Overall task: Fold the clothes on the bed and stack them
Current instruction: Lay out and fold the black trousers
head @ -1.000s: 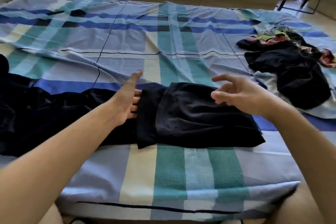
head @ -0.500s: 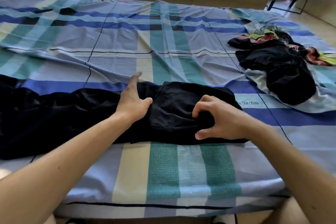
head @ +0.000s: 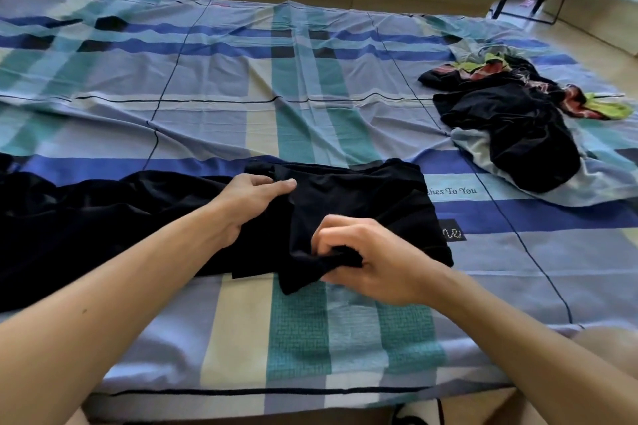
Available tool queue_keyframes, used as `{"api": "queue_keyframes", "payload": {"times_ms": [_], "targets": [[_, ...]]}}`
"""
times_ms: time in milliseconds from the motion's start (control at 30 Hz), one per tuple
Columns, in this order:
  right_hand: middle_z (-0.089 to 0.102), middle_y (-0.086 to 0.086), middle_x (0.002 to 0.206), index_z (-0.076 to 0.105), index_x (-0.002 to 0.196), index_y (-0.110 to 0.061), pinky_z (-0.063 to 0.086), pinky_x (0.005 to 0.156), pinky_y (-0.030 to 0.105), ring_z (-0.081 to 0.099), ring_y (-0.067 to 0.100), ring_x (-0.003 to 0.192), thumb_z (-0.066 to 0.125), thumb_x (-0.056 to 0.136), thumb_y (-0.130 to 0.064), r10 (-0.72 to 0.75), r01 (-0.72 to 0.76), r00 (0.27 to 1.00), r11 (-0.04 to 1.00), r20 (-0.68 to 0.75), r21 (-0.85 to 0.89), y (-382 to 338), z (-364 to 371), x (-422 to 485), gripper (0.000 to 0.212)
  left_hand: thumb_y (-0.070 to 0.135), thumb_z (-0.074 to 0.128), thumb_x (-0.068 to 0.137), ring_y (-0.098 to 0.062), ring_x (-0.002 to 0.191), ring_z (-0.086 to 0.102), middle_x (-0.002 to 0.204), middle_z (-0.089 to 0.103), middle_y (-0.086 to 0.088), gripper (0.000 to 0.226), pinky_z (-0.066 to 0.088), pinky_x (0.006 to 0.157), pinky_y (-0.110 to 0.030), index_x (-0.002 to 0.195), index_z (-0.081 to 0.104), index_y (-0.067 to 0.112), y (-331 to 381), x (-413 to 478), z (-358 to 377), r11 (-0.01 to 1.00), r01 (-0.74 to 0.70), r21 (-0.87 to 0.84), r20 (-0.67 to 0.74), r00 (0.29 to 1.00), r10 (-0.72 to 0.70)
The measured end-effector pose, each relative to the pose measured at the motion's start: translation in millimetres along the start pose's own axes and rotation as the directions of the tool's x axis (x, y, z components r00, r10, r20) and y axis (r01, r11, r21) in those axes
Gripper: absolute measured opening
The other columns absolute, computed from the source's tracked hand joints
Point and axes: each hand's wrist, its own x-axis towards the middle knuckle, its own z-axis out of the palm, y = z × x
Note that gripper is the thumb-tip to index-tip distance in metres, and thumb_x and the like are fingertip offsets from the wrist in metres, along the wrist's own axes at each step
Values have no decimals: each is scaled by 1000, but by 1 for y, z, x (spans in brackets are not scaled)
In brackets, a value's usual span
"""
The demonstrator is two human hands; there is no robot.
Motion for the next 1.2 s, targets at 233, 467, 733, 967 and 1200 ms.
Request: {"api": "queue_keyframes", "payload": {"times_ms": [233,467,733,967,1200], "targets": [[63,-7,94,67,89,-19,48,83,27,62,15,91,78,85,-30,74,-67,990,996,-124,61,3,-35,-5,16,14,64,94,-20,80,71,84,75,-5,8,58,80,-33,89,70,15,26,8,-13,934,-208,-290,-218,965,147],[63,-9,90,65,86,-27,48,77,26,59,8,83,75,85,-35,320,-338,931,937,-176,-83,29,-53,-21,13,26,66,92,-35,98,68,103,72,-14,10,55,93,-49,93,67,16,10,23,-48,979,-59,193,-331,936,121],[49,-13,91,37,83,-36,46,71,34,50,10,81,83,62,-50,686,-642,725,706,65,-299,37,-73,-62,52,13,66,85,-35,110,52,116,57,-12,33,44,94,-47,118,61,16,30,10,-7,427,-348,835,-73,698,712],[56,-6,83,38,74,-27,36,63,35,54,26,84,71,72,-44,599,-644,765,711,-237,-282,46,-40,-63,38,45,62,93,-18,94,64,95,67,3,27,50,88,-32,102,73,22,64,48,113,540,-516,665,300,847,439],[54,-4,70,42,68,-21,41,60,37,53,28,73,76,72,-33,505,-582,803,779,-316,-233,37,-45,-67,36,35,58,97,-31,106,60,106,70,-12,23,46,86,-34,85,72,22,71,87,150,430,-456,779,251,856,452]]}}
